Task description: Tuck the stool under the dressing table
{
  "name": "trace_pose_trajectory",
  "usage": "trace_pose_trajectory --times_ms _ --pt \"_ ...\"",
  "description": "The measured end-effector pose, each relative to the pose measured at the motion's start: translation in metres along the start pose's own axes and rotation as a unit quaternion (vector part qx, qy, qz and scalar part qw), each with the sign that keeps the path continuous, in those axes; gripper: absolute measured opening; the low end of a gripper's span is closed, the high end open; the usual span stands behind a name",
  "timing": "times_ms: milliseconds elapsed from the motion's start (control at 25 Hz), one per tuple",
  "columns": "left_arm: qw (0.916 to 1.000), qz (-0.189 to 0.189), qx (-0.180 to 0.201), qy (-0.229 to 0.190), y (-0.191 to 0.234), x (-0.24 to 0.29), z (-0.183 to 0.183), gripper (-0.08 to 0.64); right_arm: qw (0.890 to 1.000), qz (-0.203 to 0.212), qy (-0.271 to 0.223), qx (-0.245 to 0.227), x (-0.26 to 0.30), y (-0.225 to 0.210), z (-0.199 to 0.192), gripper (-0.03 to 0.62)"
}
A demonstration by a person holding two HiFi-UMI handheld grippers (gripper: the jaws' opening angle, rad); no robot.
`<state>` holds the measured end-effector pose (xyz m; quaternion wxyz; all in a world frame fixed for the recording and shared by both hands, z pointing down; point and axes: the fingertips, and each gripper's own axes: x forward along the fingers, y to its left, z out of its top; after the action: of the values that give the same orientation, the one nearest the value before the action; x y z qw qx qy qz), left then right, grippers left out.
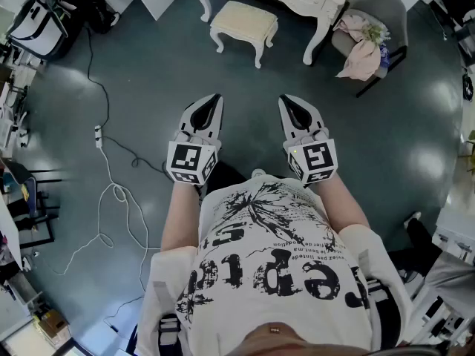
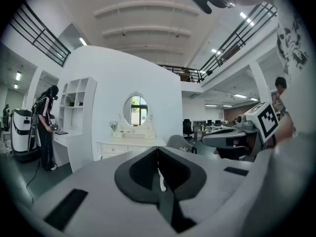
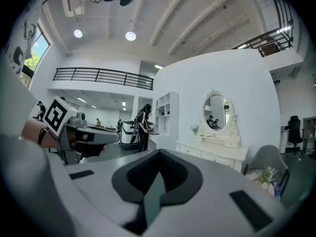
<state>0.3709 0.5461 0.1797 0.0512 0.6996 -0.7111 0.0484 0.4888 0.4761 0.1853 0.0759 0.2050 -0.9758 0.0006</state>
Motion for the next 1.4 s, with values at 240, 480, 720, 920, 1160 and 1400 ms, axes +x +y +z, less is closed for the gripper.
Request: trace_pose_trajectory --times_ms 240,480,720,920,1160,1400 --pt "1.0000 -0.006 -0.001 0.002 0.000 0.010 0.000 0.020 1.000 0.002 0.005 0.001 0.005 -0.005 -0.004 0.017" --pt "0.9998 -0.013 -0.010 0.008 0.005 0.015 -0.007 0.020 1.000 -0.003 0.010 0.029 0.011 -0.007 -0.009 0.017" --pt "0.9990 -0.017 -0.031 0.026 0.031 0.025 -0.025 0.020 0.998 -0.005 0.036 0.053 0.041 -0.005 -0.024 0.017" --pt "0.9980 -0.028 -0.042 0.039 0.082 0.039 -0.033 0.020 0.997 -0.017 0.055 0.051 0.091 0.005 -0.027 0.017" --pt "0.9964 -0.060 -0.040 0.044 0.160 0.069 -0.032 0.020 0.995 -0.048 0.065 0.056 0.168 0.015 -0.024 0.017" --pt "0.9923 -0.104 -0.030 0.059 0.231 0.098 -0.028 0.020 0.991 -0.091 0.070 0.069 0.240 0.021 -0.017 0.017"
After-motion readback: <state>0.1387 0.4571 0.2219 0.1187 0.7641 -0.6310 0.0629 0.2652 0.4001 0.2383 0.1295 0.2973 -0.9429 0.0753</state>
